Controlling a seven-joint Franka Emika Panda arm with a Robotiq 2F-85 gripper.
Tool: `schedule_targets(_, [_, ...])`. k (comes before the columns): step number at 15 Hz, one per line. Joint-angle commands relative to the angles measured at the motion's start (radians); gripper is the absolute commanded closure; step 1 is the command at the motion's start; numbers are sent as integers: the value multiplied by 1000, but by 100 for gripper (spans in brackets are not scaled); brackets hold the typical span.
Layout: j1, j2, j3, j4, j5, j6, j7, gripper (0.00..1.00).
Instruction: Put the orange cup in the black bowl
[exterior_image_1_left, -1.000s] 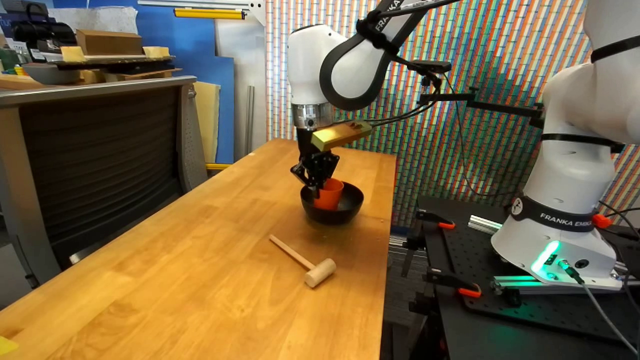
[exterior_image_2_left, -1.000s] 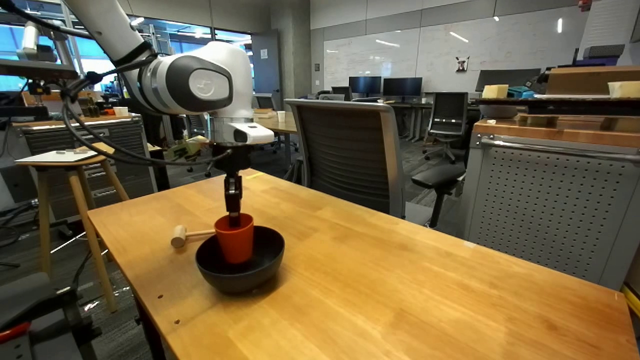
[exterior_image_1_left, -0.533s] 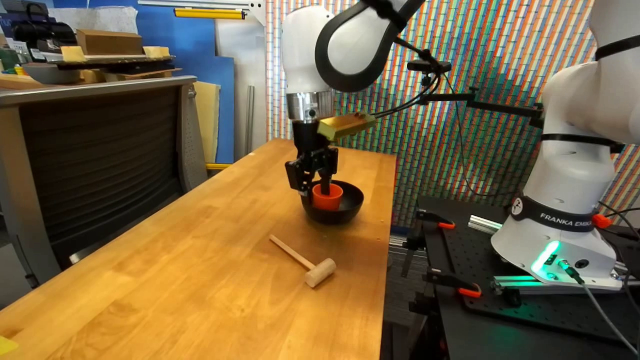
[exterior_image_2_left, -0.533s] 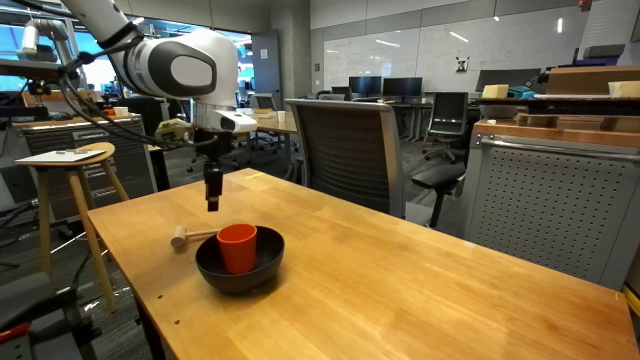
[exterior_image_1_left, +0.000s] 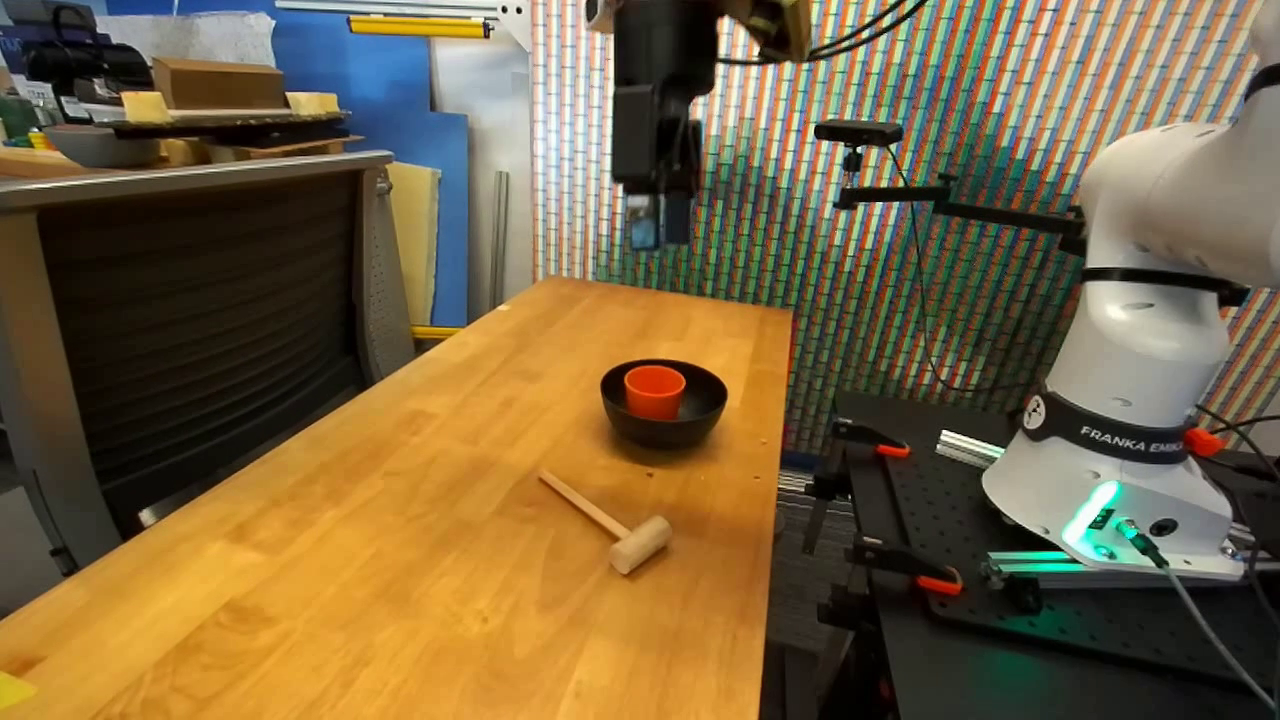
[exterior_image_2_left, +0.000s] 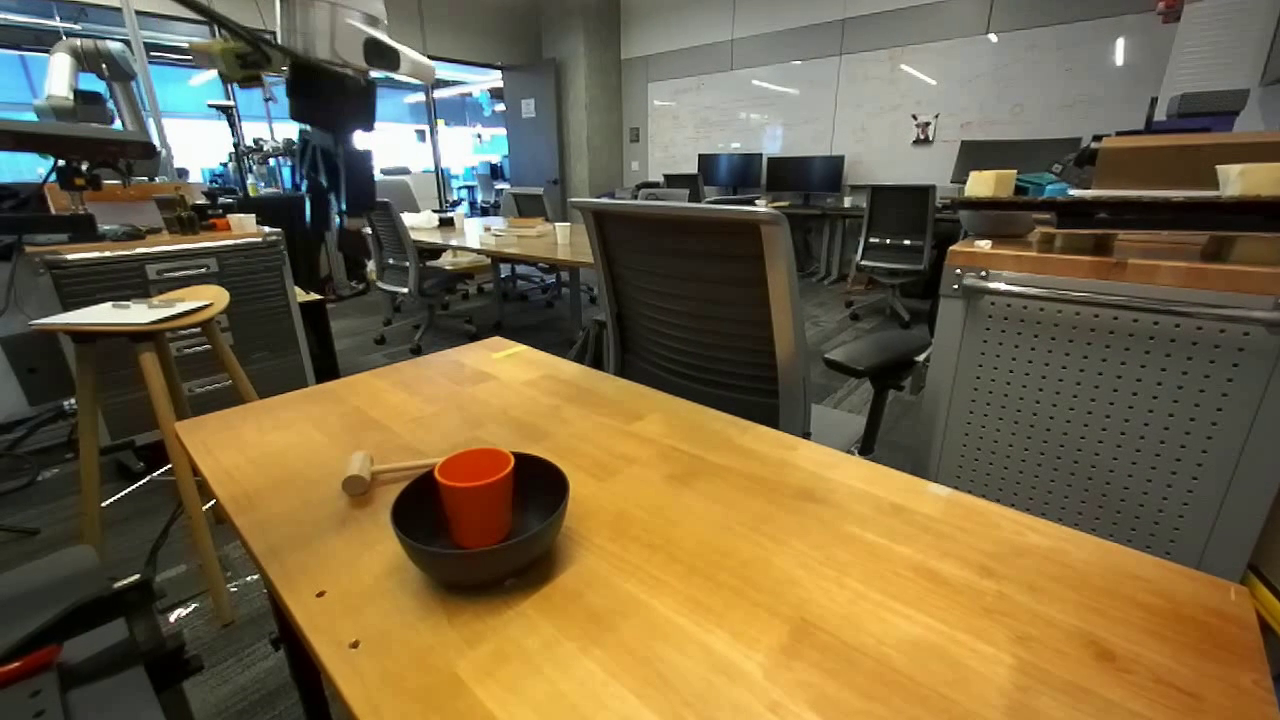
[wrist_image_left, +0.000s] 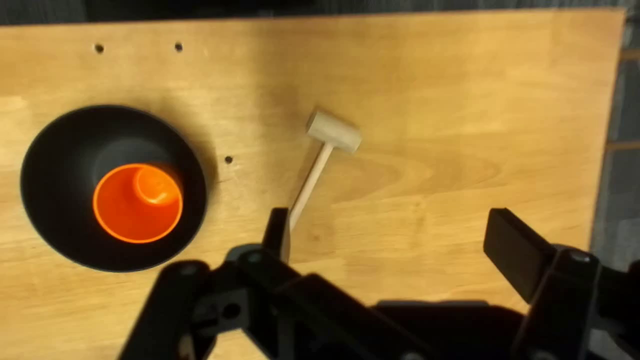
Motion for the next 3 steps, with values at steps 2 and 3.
schedule_targets(2, [-3,-65,5,14,35,-87,-39,1])
schedule_targets(3, [-3,-80,4,13,37,-98,-46,0])
